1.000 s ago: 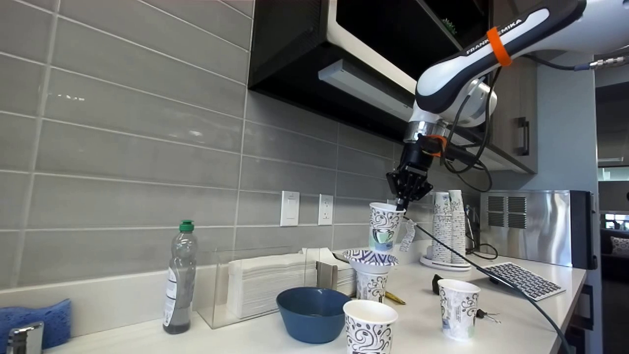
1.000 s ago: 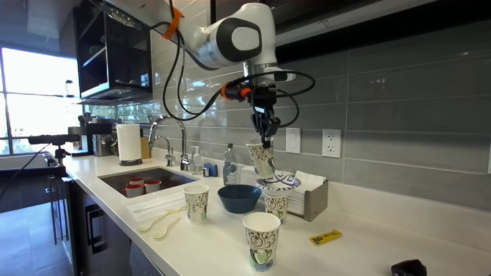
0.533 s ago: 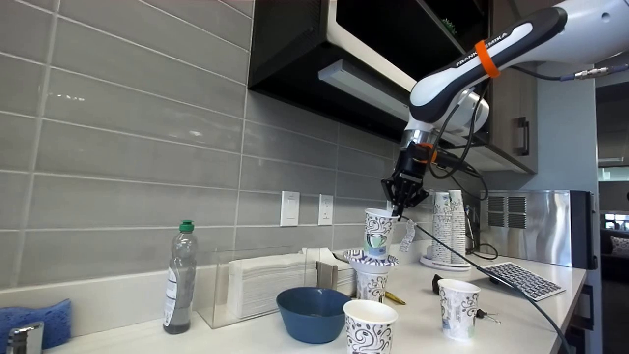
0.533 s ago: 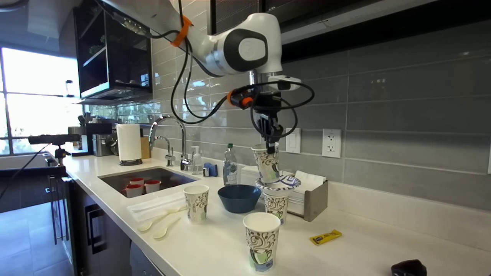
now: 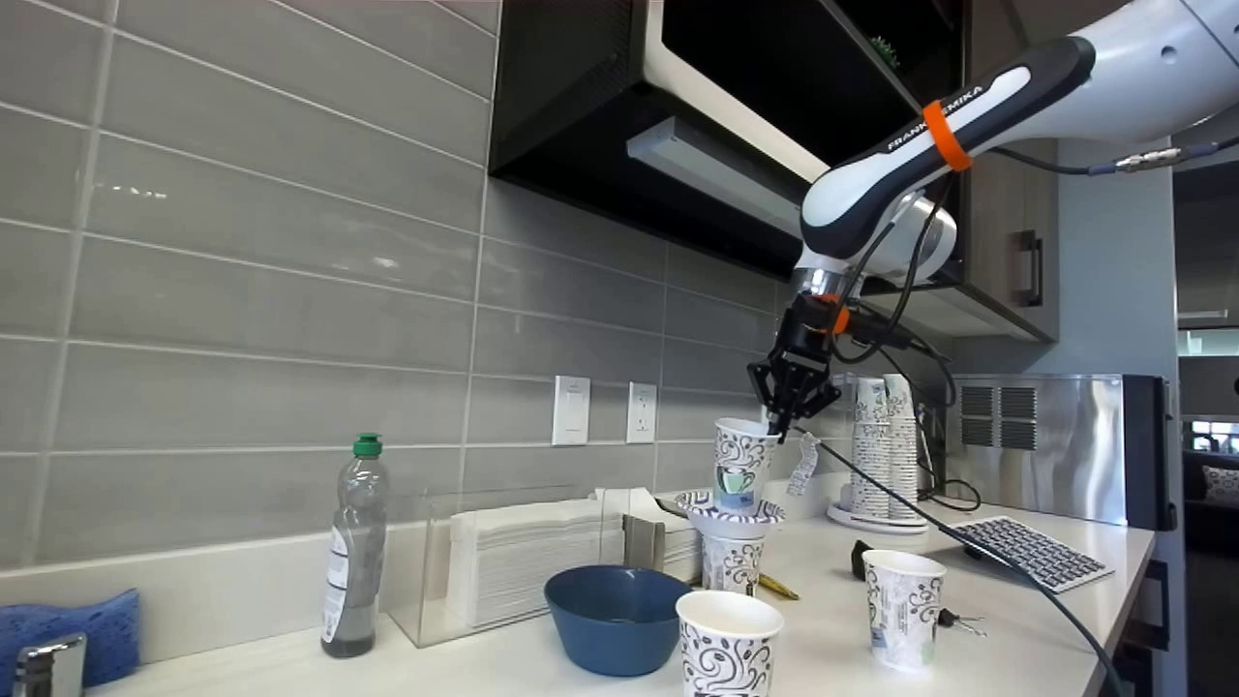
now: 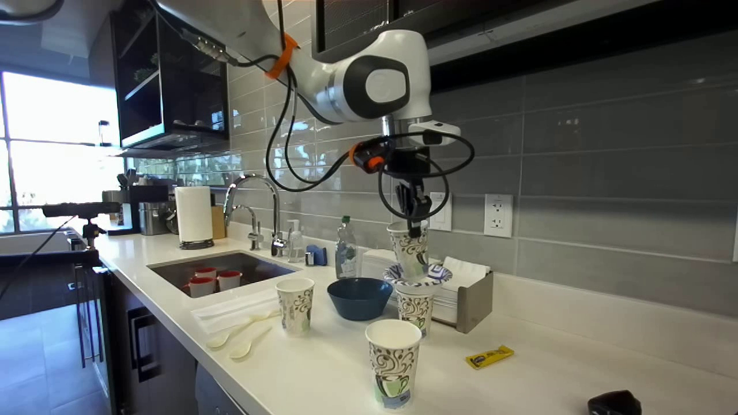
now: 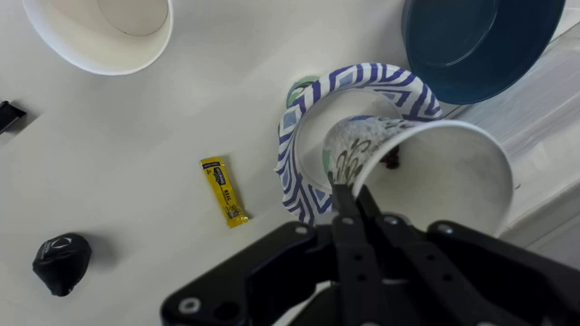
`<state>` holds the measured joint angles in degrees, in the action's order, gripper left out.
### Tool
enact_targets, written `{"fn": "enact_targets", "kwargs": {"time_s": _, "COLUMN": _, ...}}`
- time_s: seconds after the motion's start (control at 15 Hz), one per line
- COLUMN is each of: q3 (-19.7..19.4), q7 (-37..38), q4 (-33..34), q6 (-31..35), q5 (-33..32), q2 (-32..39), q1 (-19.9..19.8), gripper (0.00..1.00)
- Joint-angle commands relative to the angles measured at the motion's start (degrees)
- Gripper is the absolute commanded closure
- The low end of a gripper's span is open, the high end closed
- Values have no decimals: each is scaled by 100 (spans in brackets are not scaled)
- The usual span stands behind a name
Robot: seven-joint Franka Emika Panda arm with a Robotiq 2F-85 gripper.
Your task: Pick up the middle paper cup from the kitchen counter and put it in the white paper bowl on a paper cup
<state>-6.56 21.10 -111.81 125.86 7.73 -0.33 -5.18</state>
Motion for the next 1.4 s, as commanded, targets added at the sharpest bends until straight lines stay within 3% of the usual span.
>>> {"fn": "enact_targets", "kwargs": {"time_s": 0.0, "q3": 17, "q7": 134, "q4": 192, "q6": -7, "q5": 160, "q2": 175, "q1": -35, "gripper": 99}}
{"fn": "enact_targets", "kwargs": {"time_s": 0.73, "q3": 17, "q7": 205, "q4": 235, "q6": -84, "q5": 187, "q2": 313, "q1": -30, "gripper": 99}}
{"fn": "enact_targets", "kwargs": {"time_s": 0.8, "q3": 18, "q7": 195, "q4": 238, "q6": -87, "q5": 189, "q2": 326, "q1": -28, "gripper": 90}}
{"fn": "enact_targets", "kwargs": {"time_s": 0.87, "q3": 20, "q7": 193, "q4": 241, "q6": -87, "q5": 193, "q2": 337, "q1": -26, "gripper": 71}}
{"fn": "enact_targets", "kwargs": {"time_s": 1.33, "q3": 16, "q7": 177, "q4": 305, "q6": 35, "q5": 268, "q2": 293, "q1": -30, "gripper": 23}}
